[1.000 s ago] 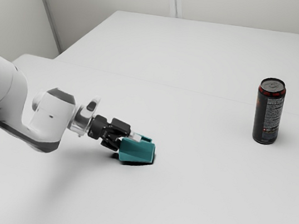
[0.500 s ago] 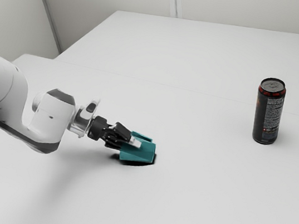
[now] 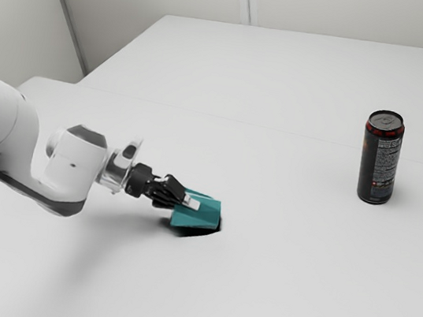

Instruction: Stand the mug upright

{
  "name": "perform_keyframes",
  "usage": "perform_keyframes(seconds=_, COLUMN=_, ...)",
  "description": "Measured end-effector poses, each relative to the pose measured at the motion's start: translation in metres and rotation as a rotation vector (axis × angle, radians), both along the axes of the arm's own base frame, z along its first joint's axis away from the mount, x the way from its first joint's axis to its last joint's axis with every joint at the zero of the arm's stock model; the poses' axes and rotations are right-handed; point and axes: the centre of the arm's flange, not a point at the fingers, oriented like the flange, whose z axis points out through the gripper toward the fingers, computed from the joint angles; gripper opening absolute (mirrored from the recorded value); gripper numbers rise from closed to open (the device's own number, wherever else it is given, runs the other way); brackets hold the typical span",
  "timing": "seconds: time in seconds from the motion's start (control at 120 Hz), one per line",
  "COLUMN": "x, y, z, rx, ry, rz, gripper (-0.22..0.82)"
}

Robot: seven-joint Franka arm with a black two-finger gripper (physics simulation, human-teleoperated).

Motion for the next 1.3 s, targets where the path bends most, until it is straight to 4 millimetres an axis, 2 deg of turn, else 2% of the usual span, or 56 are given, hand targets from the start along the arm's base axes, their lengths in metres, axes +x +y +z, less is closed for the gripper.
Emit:
perform_keyframes(seconds=0.233, x=0.006, y=-0.011, z=0.035, rx=-0.002, ry=-0.078, rz=-0.029, gripper=-0.17)
perform_keyframes(seconds=0.325, x=0.007, y=-0.015, z=0.057, rx=0.010, ry=-0.124, rz=-0.043, gripper=-0.17)
perform_keyframes(seconds=0.4, x=0.007, y=-0.018, z=0.084, rx=0.040, ry=-0.174, rz=-0.067, gripper=-0.17)
perform_keyframes(seconds=0.525, x=0.010, y=-0.020, z=0.127, rx=0.197, ry=-0.247, rz=-0.163, gripper=-0.18)
perform_keyframes(seconds=0.683, x=0.016, y=-0.009, z=0.152, rx=0.489, ry=-0.272, rz=-0.302, gripper=-0.18)
perform_keyframes(seconds=0.817, x=0.022, y=0.001, z=0.163, rx=0.716, ry=-0.267, rz=-0.402, gripper=-0.18)
perform_keyframes(seconds=0.975, x=0.030, y=0.005, z=0.165, rx=0.931, ry=-0.240, rz=-0.503, gripper=-0.18)
perform_keyframes(seconds=1.133, x=0.028, y=-0.006, z=0.159, rx=1.042, ry=-0.170, rz=-0.589, gripper=-0.18)
perform_keyframes(seconds=1.3, x=0.018, y=-0.005, z=0.150, rx=1.081, ry=-0.057, rz=-0.626, gripper=-0.18)
